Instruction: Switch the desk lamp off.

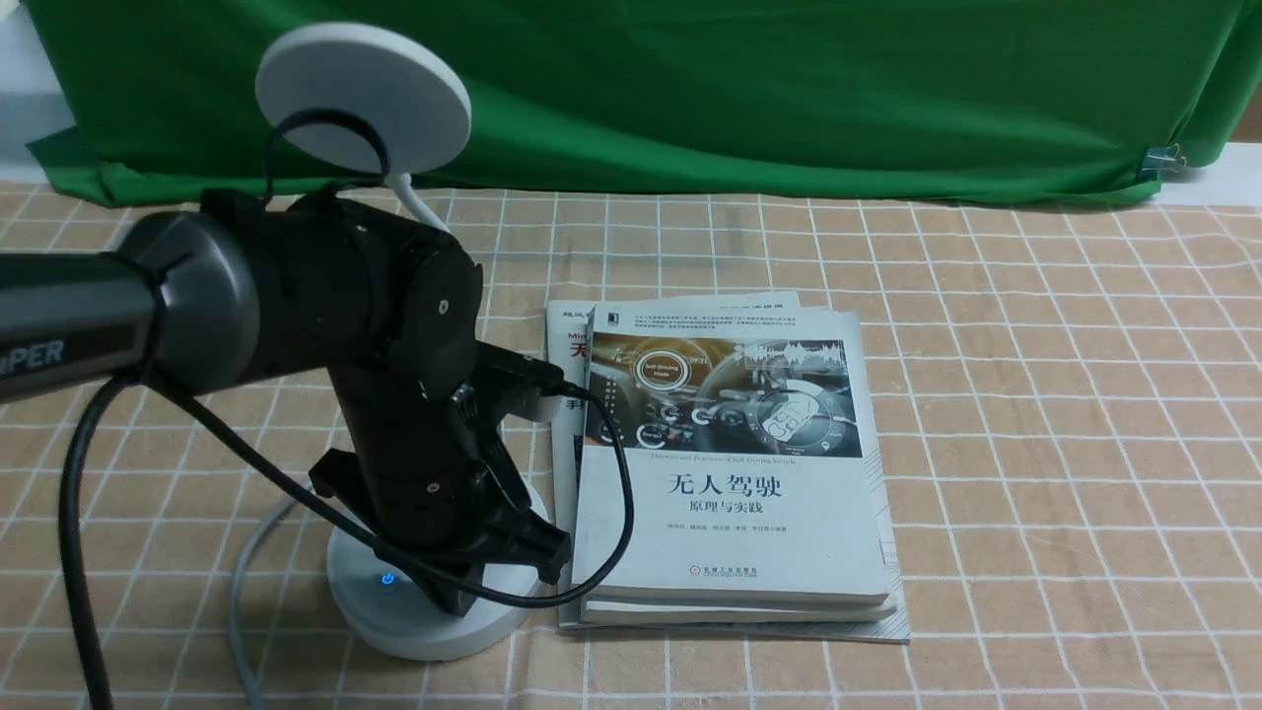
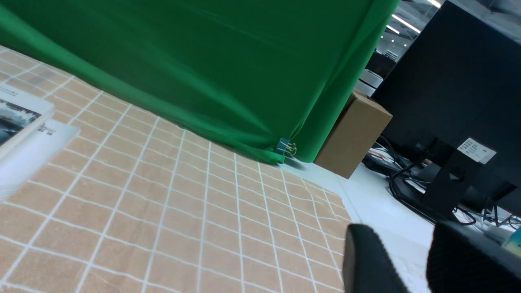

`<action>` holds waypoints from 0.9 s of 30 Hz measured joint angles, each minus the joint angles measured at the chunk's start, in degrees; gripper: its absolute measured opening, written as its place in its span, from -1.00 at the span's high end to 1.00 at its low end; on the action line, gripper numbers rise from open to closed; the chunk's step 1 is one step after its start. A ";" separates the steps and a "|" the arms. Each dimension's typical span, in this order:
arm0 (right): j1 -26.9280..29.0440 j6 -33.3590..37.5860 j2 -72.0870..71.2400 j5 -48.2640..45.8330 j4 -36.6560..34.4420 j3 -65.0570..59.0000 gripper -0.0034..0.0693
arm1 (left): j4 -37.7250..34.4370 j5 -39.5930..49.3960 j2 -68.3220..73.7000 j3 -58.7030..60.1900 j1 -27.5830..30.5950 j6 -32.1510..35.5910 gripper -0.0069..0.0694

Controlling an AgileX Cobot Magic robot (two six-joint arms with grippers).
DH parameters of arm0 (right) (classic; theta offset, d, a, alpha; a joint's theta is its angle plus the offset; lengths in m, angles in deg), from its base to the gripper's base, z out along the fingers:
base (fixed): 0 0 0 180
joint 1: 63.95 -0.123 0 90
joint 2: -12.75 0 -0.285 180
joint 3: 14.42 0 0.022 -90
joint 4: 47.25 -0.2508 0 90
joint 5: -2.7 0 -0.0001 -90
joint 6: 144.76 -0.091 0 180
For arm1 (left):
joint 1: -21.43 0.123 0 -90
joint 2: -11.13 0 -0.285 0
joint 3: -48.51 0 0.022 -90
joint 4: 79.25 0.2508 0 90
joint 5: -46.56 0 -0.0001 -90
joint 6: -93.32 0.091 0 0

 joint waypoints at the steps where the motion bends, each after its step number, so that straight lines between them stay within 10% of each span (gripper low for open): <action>1: 0.00 0.00 0.00 0.00 0.00 0.00 0.24 | 0.00 0.00 0.11 0.00 0.00 0.00 0.80; 27: 0.00 0.05 0.00 0.00 0.00 0.00 0.24 | -3.86 -9.61 -28.00 13.31 0.00 0.15 0.80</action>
